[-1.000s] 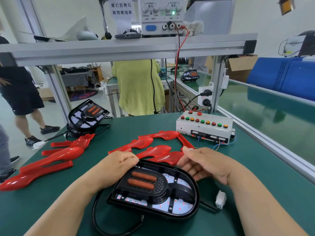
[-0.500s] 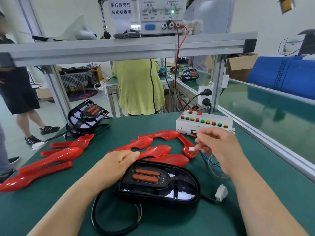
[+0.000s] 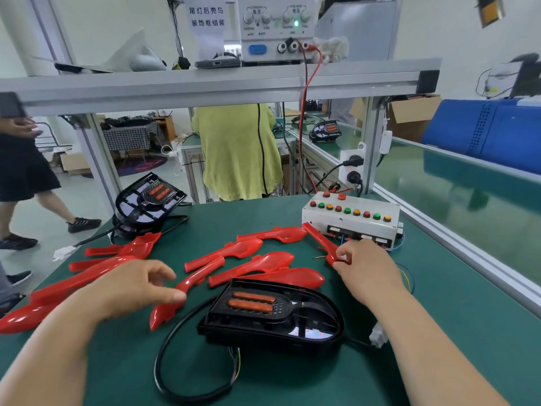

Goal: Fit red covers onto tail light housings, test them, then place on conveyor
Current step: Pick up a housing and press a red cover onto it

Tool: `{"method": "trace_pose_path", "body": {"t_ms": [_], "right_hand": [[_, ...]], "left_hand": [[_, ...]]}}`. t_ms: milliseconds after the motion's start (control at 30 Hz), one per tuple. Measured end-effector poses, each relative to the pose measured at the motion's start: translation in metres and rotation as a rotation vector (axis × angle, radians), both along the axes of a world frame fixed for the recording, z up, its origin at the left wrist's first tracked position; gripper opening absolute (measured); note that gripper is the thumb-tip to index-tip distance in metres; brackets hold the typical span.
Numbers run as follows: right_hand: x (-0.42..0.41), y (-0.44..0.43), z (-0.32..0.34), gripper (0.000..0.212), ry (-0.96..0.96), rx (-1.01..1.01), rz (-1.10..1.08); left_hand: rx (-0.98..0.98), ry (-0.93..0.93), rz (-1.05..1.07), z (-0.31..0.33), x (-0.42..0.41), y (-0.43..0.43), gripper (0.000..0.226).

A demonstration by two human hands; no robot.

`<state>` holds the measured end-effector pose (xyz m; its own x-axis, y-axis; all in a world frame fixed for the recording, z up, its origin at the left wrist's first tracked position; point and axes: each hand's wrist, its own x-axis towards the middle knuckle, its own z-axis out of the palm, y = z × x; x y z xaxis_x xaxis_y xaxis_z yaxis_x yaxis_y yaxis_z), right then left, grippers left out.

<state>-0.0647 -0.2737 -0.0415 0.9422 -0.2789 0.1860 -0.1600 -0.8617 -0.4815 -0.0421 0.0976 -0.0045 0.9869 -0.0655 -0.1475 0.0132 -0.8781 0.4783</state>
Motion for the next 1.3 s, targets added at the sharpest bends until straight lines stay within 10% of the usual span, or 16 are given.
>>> {"method": "trace_pose_path", "body": {"t_ms": [967,1300], "right_hand": [[0.001,0.043,0.029,0.024,-0.291,0.256,0.362],[0.012,0.06,0.011,0.018,-0.197,0.607,0.356]], "left_hand": [[-0.242,-0.706,-0.192,-0.037,0.012,-0.068,0.067],[-0.158,-0.659,-0.278,-0.043,0.017,-0.072,0.032]]}}
